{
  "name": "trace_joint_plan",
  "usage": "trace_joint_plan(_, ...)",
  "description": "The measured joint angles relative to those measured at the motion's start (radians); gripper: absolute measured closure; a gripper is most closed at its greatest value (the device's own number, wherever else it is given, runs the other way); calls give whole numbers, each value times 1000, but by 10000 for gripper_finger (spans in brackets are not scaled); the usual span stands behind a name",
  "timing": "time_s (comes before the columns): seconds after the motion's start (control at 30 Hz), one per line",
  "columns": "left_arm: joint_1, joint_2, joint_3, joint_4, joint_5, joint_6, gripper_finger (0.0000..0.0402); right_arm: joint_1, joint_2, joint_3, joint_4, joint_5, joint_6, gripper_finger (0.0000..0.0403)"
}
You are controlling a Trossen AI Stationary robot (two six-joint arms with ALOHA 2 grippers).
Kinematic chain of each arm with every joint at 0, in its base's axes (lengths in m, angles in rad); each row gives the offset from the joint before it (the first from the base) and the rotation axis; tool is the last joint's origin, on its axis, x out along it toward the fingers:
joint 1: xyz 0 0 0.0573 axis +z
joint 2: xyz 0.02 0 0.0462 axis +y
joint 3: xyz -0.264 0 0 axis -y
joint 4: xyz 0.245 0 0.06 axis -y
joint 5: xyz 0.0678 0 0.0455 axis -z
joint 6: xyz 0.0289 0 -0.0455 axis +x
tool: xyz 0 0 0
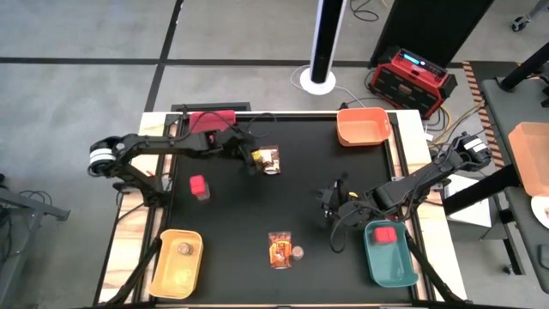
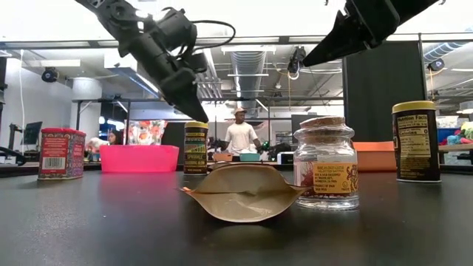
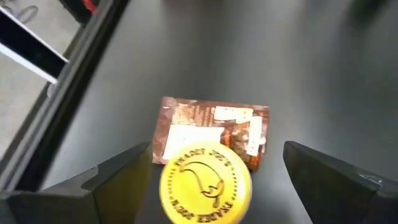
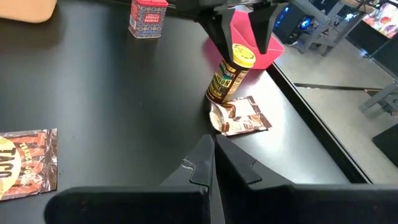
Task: Sort spices by type
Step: Put the top yellow seasoning bottle into the red bin
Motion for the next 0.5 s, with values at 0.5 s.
trace_joint_plan(0.5,35,9,-72,69,0,25,57,0,0,0,-12,0,14,394)
